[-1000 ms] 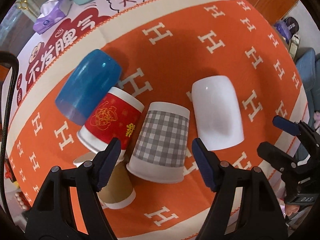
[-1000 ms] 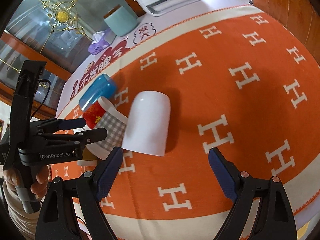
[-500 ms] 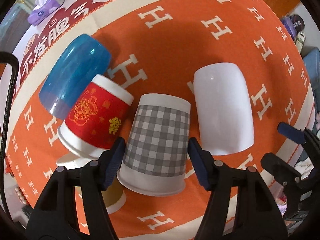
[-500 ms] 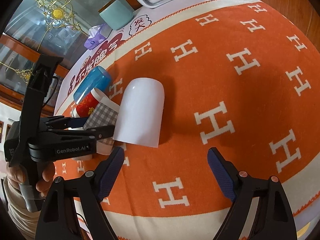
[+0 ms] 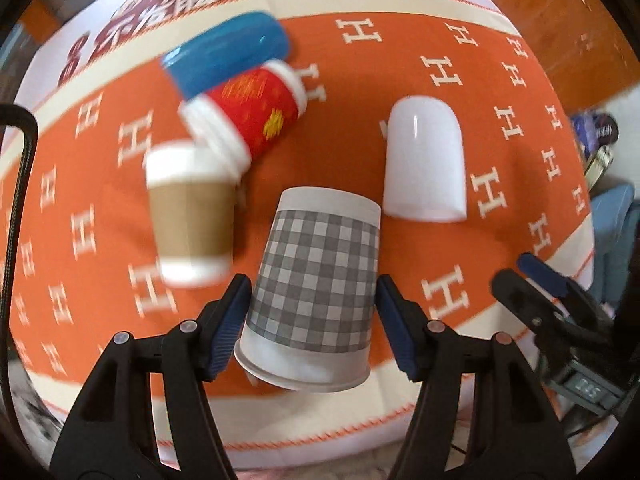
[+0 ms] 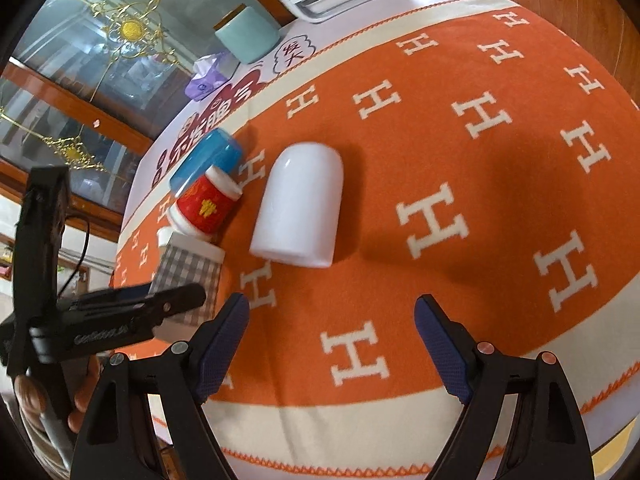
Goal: Flip cup upside down
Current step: 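Lift the grey-checked cup with the right tool and rotate it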
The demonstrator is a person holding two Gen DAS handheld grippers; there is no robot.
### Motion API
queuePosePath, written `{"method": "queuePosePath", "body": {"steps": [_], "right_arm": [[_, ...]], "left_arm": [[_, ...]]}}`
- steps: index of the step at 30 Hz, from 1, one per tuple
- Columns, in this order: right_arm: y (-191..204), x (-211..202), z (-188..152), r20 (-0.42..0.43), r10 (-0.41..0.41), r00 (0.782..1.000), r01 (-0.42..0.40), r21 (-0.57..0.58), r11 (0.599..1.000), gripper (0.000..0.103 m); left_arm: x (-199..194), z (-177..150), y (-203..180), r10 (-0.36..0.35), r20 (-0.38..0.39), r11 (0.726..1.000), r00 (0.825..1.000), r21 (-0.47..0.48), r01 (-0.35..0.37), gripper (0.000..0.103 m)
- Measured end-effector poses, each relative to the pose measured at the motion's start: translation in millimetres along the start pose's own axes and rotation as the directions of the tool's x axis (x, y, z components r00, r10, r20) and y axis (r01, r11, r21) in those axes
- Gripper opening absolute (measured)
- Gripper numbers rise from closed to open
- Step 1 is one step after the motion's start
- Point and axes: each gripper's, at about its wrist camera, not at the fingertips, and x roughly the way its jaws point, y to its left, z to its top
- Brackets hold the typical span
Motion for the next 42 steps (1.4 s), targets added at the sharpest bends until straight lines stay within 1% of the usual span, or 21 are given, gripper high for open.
{"method": "queuePosePath", "body": {"steps": [4, 6, 9, 13, 14, 18, 21, 25, 27, 30, 36, 39, 42], "right_arm": [[3, 1, -19, -0.024, 0.016, 1.000, -0.017, -0.013, 1.000, 0.086], [4, 3, -28, -0.037, 0.020, 0.999, -0.020, -0.017, 1.000, 0.086], [3, 8, -39, -0.055, 0.019, 0.998, -0.020, -0.019, 1.000, 0.086], [-1, 15, -51, -0.082, 0.012, 0.997, -0.013, -0.017, 1.000, 0.086], [-3, 16, -53, -0.088, 0.011, 0.996, -0.012, -0.015, 1.000, 0.086], [-6, 20, -61, -0.096, 0.004, 0.995, -0.006, -0.017, 1.000, 0.086], [-8, 20, -64, -0.096, 0.001, 0.995, -0.002, -0.018, 1.000, 0.086], [-9, 18, -68, -0.099, 0.000, 0.995, -0.002, -0.018, 1.000, 0.086], [-9, 17, -70, -0.097, -0.001, 0.995, -0.001, -0.021, 1.000, 0.086], [-8, 15, -74, -0.094, -0.001, 0.996, -0.001, -0.025, 1.000, 0.086], [-3, 11, -81, -0.091, -0.003, 0.996, 0.000, -0.043, 0.999, 0.086], [2, 7, -86, -0.086, -0.001, 0.996, -0.004, -0.064, 0.998, 0.086], [10, 2, -89, -0.085, 0.002, 0.996, -0.010, -0.091, 0.996, 0.086]], "left_arm": [[-4, -38, 11, -0.062, 0.008, 0.992, 0.998, -0.112, 0.062, 0.061], [-2, -55, 16, -0.067, 0.016, 0.985, 0.998, -0.161, 0.068, 0.061], [6, -79, 24, -0.085, 0.028, 0.965, 0.996, -0.245, 0.089, 0.061], [20, -97, 32, -0.136, 0.025, 0.927, 0.990, -0.349, 0.136, 0.062], [24, -102, 35, -0.147, 0.027, 0.914, 0.989, -0.379, 0.147, 0.062], [34, -113, 39, -0.146, 0.040, 0.892, 0.988, -0.426, 0.149, 0.062], [39, -116, 42, -0.145, 0.039, 0.887, 0.989, -0.437, 0.147, 0.062], [40, -115, 44, -0.147, 0.021, 0.889, 0.989, -0.435, 0.141, 0.066], [39, -115, 45, -0.146, 0.027, 0.890, 0.989, -0.434, 0.143, 0.071], [32, -116, 45, -0.141, 0.047, 0.898, 0.989, -0.415, 0.148, 0.073], [12, -122, 46, -0.163, 0.085, 0.907, 0.983, -0.380, 0.183, 0.075], [-5, -131, 48, -0.177, 0.112, 0.913, 0.978, -0.352, 0.205, 0.075], [-26, -143, 52, -0.173, 0.146, 0.924, 0.974, -0.319, 0.211, 0.075]]}}
